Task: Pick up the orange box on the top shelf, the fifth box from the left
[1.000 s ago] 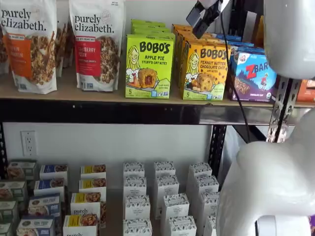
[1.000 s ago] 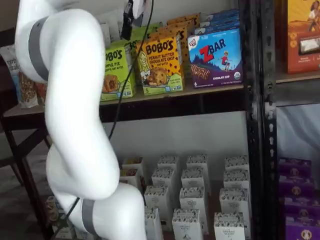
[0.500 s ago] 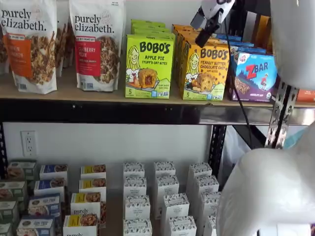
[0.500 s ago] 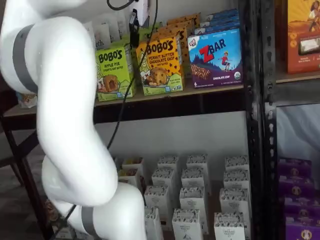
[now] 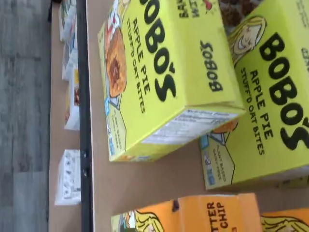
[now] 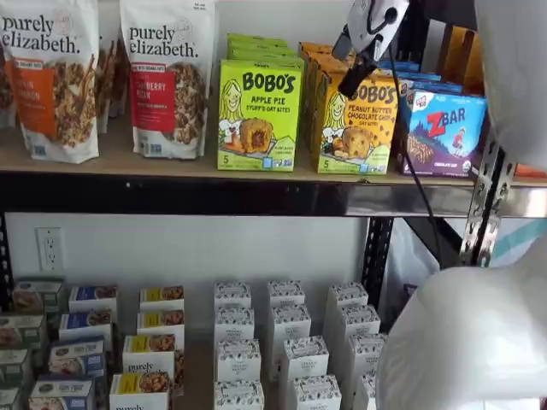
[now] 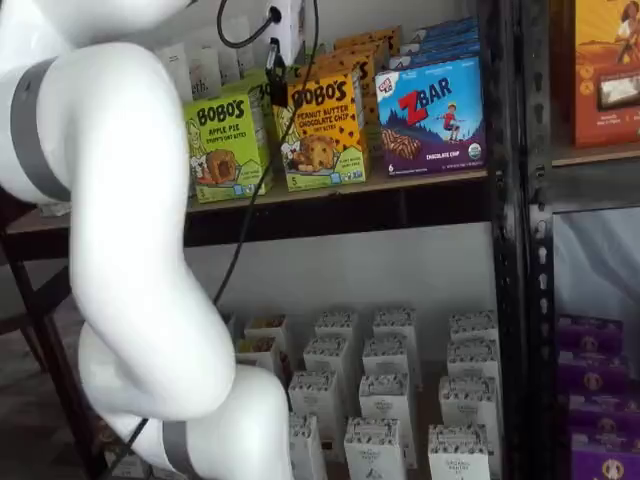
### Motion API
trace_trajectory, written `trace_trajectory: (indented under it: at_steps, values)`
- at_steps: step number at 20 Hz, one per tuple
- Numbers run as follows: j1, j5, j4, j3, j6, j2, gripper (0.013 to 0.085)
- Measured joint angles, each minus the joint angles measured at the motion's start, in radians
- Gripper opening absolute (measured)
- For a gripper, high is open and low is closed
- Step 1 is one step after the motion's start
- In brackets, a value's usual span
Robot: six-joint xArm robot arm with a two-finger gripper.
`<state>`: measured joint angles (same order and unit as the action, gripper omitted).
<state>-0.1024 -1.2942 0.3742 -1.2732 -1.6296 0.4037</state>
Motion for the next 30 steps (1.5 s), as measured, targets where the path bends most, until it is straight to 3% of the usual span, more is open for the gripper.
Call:
trace_trajectory:
  at_steps: [4,11,21,30]
  values:
    - [0.017,0.019,-0.043,0.020,0.006,0.001,0.0850]
    - [0.028,-0.034,-0.092,-0.002,0.011,-0.028,0.0850]
    - [0.030,-0.164,-0.111,-0.085,0.017,-0.097,0.0850]
    - [0.030,-0.156,-0.092,-0.099,0.018,-0.114,0.0850]
